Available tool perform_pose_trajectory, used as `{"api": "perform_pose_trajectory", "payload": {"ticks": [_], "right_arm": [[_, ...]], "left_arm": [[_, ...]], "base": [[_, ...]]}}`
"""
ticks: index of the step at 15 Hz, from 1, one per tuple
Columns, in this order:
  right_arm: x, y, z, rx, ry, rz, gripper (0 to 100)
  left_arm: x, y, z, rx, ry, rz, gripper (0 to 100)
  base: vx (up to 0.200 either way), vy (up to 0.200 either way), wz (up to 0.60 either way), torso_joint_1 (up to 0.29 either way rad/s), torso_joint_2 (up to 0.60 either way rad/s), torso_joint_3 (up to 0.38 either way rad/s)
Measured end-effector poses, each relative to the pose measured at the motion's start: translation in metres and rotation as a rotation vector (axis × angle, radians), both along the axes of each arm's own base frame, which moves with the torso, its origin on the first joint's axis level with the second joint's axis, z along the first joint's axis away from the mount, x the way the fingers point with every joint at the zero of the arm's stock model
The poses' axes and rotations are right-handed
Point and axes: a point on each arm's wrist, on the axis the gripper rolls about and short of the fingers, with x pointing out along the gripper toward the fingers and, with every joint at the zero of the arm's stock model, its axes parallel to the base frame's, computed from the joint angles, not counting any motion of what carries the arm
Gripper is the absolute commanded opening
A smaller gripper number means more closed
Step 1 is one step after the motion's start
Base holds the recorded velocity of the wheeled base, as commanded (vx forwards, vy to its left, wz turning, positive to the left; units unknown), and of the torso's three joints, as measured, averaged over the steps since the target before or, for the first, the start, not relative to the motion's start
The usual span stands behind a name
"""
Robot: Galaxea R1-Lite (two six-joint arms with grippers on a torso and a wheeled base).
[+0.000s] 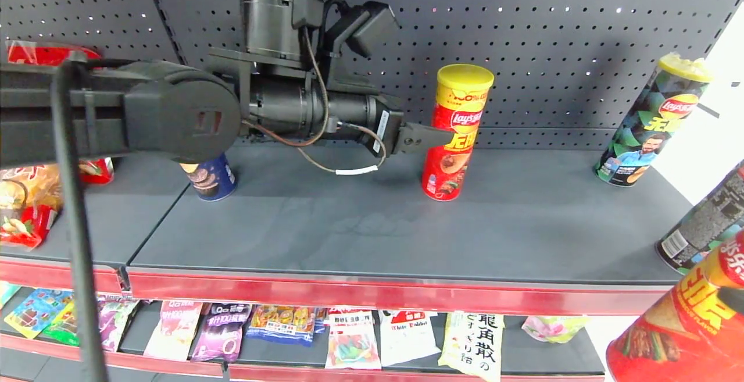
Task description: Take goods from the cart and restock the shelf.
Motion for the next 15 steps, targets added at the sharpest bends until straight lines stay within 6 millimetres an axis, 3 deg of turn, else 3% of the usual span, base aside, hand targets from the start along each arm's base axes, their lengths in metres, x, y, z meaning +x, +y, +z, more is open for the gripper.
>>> {"api": "perform_pose_trajectory", "payload": {"ticks": [12, 15], "right_arm": [[-0.004, -0.001, -0.001, 0.003, -0.009, -0.005, 0], [-0.004, -0.001, 0.0, 0.003, -0.011, -0.005, 0]], "left_arm": [[0.053, -0.042, -0.016, -0.027, -0.093, 0.001, 100], [0.062, -0.056, -0.036, -0.009, -0.068, -0.012, 100]], "base": [[0.0, 0.0, 0.0, 0.0, 0.0, 0.0], [0.0, 0.0, 0.0, 0.0, 0.0, 0.0]]}}
